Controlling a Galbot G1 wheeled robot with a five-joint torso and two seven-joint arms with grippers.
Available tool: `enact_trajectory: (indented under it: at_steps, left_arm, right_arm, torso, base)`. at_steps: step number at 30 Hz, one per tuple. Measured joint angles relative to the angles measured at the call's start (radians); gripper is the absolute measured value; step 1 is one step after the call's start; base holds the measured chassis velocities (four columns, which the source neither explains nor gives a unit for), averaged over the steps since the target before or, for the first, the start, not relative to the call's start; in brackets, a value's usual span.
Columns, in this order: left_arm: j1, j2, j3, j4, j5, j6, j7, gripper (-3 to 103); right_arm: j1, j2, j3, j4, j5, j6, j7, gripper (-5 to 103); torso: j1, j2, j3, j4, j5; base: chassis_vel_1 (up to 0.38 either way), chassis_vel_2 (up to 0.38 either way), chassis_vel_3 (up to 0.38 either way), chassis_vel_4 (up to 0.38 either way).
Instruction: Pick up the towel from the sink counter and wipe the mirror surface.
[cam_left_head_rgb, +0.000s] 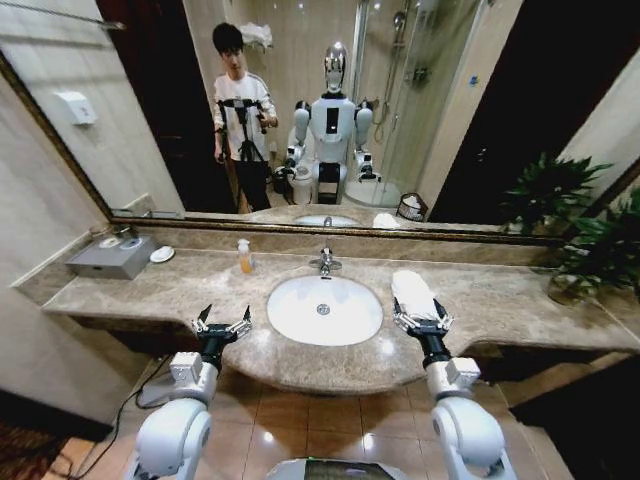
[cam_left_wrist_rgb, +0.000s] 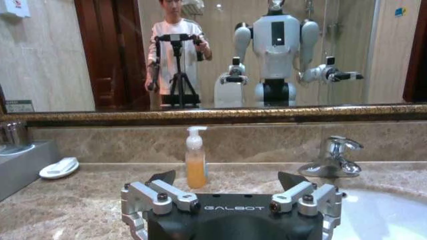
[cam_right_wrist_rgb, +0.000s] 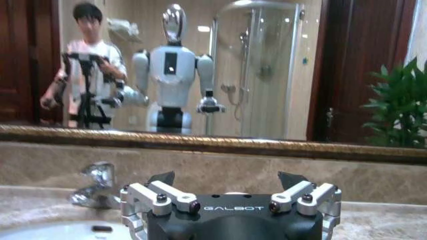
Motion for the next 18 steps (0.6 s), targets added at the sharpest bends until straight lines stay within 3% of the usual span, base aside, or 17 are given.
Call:
enact_trajectory:
  at_steps: [3, 6, 10, 13, 16, 18]
  left_arm:
    - [0.0, 0.0, 0.0, 0.0, 0.0, 0.0, 0.0, 100]
    - [0.001, 0.0, 0.0, 0.0, 0.0, 0.0, 0.0, 100]
    - [0.001, 0.0, 0.0, 0.0, 0.0, 0.0, 0.0, 100]
    - [0.0, 0.0, 0.0, 0.0, 0.0, 0.0, 0.0, 100]
    - [0.0, 0.0, 0.0, 0.0, 0.0, 0.0, 0.0, 100]
    - [0.0, 0.0, 0.0, 0.0, 0.0, 0.0, 0.0, 100]
  right_arm:
    - [0.03, -0.017, 0.008, -0.007, 0.014, -0.044, -0.003, 100]
    - [0.118, -0.086, 0.002, -0.064, 0.075, -0.144, -0.006, 100]
    - [0.162, -0.122, -0.011, -0.095, 0.11, -0.188, -0.006, 100]
    - [0.316, -0.205, -0.071, -0.196, 0.179, -0.283, 0.021, 100]
    - [0.391, -0.235, -0.098, -0.252, 0.211, -0.322, 0.048, 100]
    - [0.472, -0.271, -0.124, -0.32, 0.242, -0.396, 0.072, 100]
  torso:
    - [-0.001, 0.0, 0.0, 0.0002, -0.0001]
    - [-0.002, 0.001, -0.001, 0.0005, 0.0001]
    - [-0.002, 0.001, 0.0, 0.0003, 0.0]
    - [-0.001, 0.0, 0.0, 0.0002, 0.0001]
    - [0.0, 0.0, 0.0, 0.0007, 0.0001]
    - [0.0, 0.0, 0.0, 0.0007, 0.0]
  base:
    - [0.0, 0.0, 0.0, 0.0]
    - [0.072, -0.064, -0.019, 0.053]
    - [0.029, -0.023, -0.006, 0.022]
    - [0.0, 0.0, 0.0, 0.0]
    - [0.0, 0.0, 0.0, 0.0]
    - [0.0, 0.0, 0.0, 0.0]
